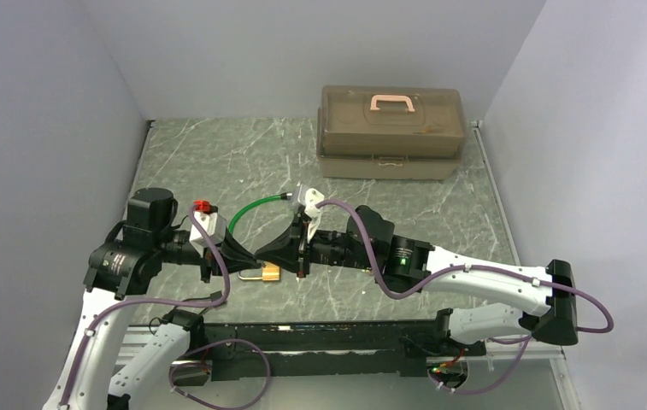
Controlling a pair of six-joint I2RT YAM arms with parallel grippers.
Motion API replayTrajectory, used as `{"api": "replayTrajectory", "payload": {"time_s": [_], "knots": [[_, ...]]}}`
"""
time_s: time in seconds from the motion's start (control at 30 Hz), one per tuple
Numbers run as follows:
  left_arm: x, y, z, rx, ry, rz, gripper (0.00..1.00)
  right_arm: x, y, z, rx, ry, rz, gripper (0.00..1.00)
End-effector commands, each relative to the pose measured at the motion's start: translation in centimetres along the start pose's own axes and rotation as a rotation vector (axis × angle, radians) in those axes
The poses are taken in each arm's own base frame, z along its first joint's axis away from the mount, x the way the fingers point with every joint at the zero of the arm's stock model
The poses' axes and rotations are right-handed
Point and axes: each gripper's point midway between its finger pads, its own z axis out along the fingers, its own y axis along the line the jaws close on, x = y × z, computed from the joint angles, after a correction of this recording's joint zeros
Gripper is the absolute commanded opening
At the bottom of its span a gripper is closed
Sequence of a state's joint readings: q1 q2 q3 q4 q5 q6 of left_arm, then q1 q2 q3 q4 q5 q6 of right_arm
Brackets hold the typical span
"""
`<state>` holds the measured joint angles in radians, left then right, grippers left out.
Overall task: Unlock with the key
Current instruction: Pick up the key from the center of the board.
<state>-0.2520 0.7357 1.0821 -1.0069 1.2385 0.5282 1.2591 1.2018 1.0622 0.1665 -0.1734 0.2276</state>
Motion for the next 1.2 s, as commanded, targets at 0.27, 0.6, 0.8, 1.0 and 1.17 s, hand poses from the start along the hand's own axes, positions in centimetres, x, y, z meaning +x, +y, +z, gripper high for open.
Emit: {"api": "replayTrajectory", "payload": {"time_s": [0.27, 0.6, 0.8, 1.0, 1.17], "knots": [[-1.2, -0.8, -0.9, -0.026, 0.036, 0.026, 0.03, -2.4, 0.2, -3.2, 0.033, -0.039, -0.029, 0.0], [-2.1, -0.9, -1.0, -0.029, 0.031, 0.022, 0.0, -1.5, 1.6, -2.7, -0.043, 0.012, -0.005, 0.06], [-1.3, -0.8, -1.1, -0.042, 0.052, 0.007, 0.0, -3.8, 2.1, -3.0, -0.057, -0.011, -0.058, 0.3], [-1.2, -0.8, -1.2, -0.05, 0.068, 0.008, 0.0, -6.2, 3.2, -2.4, -0.119, 0.032, -0.159, 0.42], [-1.4, -1.1, -1.5, -0.051, 0.085, 0.01, 0.0, -3.8, 3.4, -0.8, -0.176, 0.169, -0.167, 0.46]]}}
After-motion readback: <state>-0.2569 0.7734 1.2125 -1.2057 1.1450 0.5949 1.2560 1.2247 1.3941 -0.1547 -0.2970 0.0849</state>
